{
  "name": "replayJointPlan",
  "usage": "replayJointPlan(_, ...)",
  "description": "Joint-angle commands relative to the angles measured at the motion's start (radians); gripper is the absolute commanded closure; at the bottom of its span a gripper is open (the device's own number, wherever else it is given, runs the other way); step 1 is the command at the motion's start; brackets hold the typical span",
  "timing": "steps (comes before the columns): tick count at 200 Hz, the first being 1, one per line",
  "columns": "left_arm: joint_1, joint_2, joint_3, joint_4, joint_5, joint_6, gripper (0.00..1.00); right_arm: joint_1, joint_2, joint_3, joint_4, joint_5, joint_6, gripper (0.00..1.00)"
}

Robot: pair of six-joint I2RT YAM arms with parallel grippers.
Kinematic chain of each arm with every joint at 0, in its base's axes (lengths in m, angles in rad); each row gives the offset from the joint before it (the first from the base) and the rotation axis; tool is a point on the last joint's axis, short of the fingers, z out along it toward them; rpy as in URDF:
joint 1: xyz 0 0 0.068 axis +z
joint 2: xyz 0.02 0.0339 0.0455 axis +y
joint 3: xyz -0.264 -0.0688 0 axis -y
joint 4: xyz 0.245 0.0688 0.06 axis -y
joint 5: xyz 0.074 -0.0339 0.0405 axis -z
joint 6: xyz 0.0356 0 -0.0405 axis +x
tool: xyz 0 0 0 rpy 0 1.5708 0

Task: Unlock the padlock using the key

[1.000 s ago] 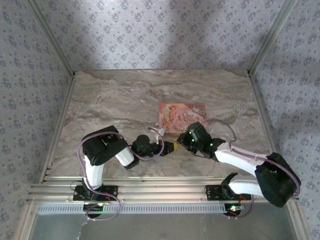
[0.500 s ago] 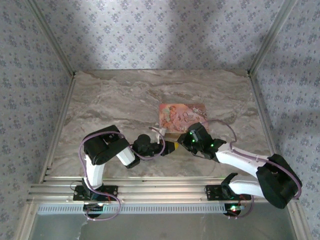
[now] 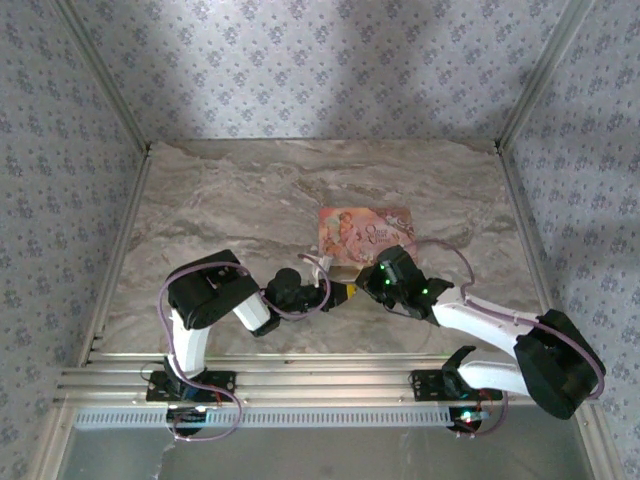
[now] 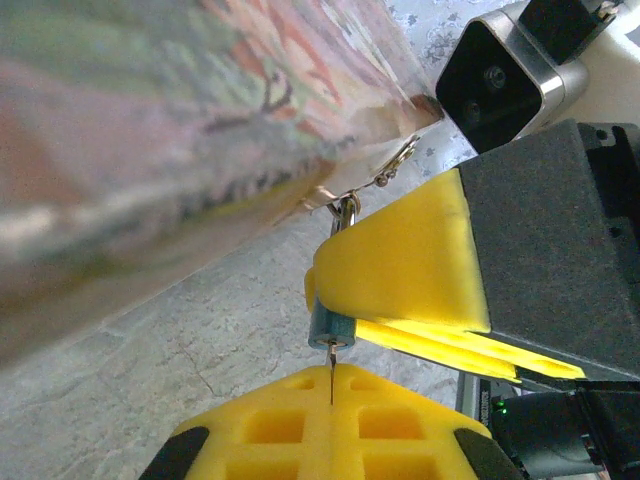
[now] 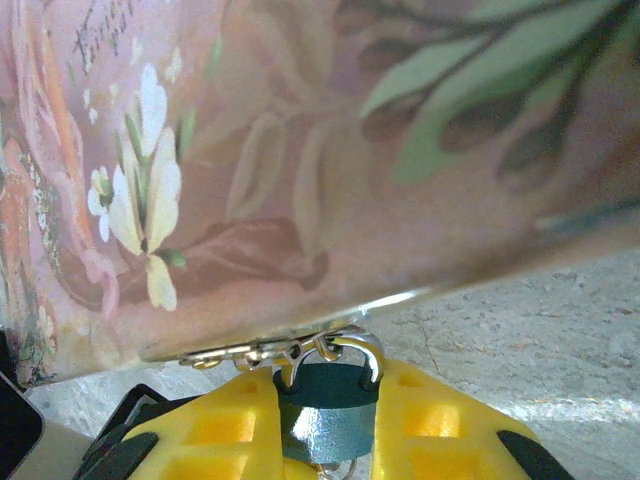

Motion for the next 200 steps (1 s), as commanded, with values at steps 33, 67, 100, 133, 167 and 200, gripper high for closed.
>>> replayJointPlan(33,-0.012,-0.007,0.056,0.048,0.017,0.013,0.95,0.025,-0.016,-0.008,0.065,-0.017,0.028,1.00)
replayJointPlan(67,-0.015,0.000,0.073,0.048,0.030,0.027,1.00,0.031,-0.016,-0.008,0.071,-0.015,0.035,1.00)
replayJointPlan(100,-0.037,-0.012,0.067,0.039,0.011,0.136,1.00,0.034,-0.016,0.005,0.065,-0.021,0.043,1.00)
replayJointPlan(133,-0.077,-0.006,0.094,-0.063,-0.010,0.317,1.00,0.026,-0.013,0.041,0.005,-0.047,0.019,1.00)
replayJointPlan(167,-0.102,-0.023,0.149,-0.193,-0.048,0.363,1.00,-0.002,-0.010,0.034,-0.007,-0.093,0.018,1.00)
replayJointPlan(200,-0.166,-0.085,0.198,-0.410,-0.164,0.521,1.00,-0.018,-0.010,0.048,-0.030,-0.118,0.004,1.00)
